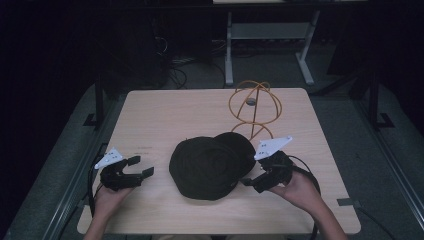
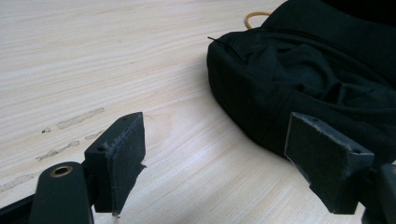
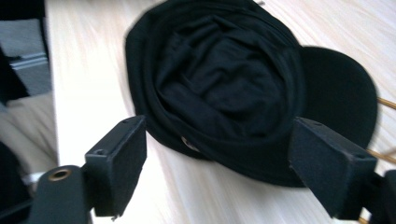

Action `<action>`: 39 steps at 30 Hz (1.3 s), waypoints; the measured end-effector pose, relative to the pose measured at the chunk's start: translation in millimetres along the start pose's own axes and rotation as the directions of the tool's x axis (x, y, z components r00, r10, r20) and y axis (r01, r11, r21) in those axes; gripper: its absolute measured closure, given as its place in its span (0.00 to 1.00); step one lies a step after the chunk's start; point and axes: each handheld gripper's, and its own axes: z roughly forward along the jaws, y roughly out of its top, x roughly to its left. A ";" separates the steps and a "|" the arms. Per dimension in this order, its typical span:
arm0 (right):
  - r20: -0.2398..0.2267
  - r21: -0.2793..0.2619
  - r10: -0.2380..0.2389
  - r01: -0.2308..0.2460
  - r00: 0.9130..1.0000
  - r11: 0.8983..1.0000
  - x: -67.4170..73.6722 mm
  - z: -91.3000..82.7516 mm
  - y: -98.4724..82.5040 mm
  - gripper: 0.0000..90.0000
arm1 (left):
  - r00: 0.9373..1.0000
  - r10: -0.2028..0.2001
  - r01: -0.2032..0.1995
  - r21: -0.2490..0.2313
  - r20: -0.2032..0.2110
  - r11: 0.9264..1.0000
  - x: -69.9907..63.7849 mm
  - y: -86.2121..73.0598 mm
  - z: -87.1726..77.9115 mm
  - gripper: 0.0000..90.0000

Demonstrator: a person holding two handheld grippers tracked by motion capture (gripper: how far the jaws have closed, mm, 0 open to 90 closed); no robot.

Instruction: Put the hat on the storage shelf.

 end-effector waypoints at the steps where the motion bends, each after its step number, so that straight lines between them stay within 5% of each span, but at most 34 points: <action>1: -0.005 0.002 0.005 -0.005 1.000 1.000 1.0 1.5 2.9 0.23 | 1.000 -0.001 0.001 -0.001 0.000 1.000 0.0 0.0 0.0 0.22; 18: -0.099 0.066 -0.085 0.092 0.991 0.994 15.9 43.3 38.9 0.37 | 1.000 -0.005 0.005 -0.004 -0.001 1.000 0.7 0.0 -0.8 0.22; 39: -0.192 0.150 -0.164 0.194 0.968 0.970 33.4 92.5 53.8 0.68 | 1.000 0.000 0.000 0.000 -0.003 1.000 1.6 0.0 -1.7 0.22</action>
